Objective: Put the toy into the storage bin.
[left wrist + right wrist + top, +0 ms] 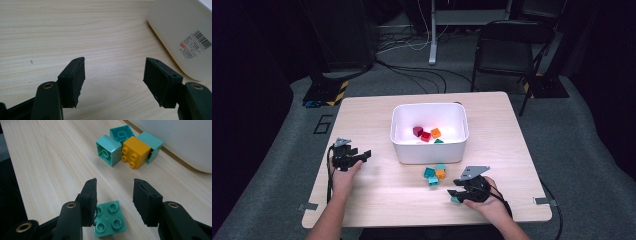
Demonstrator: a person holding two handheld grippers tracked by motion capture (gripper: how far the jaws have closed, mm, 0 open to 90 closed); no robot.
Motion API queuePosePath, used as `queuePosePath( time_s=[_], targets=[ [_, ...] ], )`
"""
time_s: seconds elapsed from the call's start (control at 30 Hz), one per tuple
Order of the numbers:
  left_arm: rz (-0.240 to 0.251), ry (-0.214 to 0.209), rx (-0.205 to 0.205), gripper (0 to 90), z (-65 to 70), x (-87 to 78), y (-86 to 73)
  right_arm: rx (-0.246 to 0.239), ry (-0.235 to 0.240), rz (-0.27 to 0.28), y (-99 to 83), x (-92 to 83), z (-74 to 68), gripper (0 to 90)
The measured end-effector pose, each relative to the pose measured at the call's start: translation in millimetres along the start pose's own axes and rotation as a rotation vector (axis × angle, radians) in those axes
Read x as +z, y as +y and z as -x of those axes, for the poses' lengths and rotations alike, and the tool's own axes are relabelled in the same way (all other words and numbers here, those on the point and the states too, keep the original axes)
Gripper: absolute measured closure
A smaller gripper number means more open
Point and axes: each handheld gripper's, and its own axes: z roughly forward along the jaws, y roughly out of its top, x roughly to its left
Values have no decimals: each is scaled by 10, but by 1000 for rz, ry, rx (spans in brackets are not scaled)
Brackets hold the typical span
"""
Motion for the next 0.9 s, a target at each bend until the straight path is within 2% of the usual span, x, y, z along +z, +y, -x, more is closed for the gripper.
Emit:
queuePosePath(
  time_s=[0.17,0.5,0.67,0.73,0.9],
  targets=[
    [2,-2,3,335,12,10,6,-11,7,-7,-35,-7,-31,529],
    [8,-2,2,336,19,22,12,13,30,-32,-102,15,-13,549],
    [6,-5,0,336,12,16,13,-9,15,-63,-133,53,3,566],
    [7,-5,-1,336,12,16,14,7,17,-69,-143,60,12,573],
    [7,-5,-1,336,13,18,13,14,12,-71,-136,48,37,581]
  ],
)
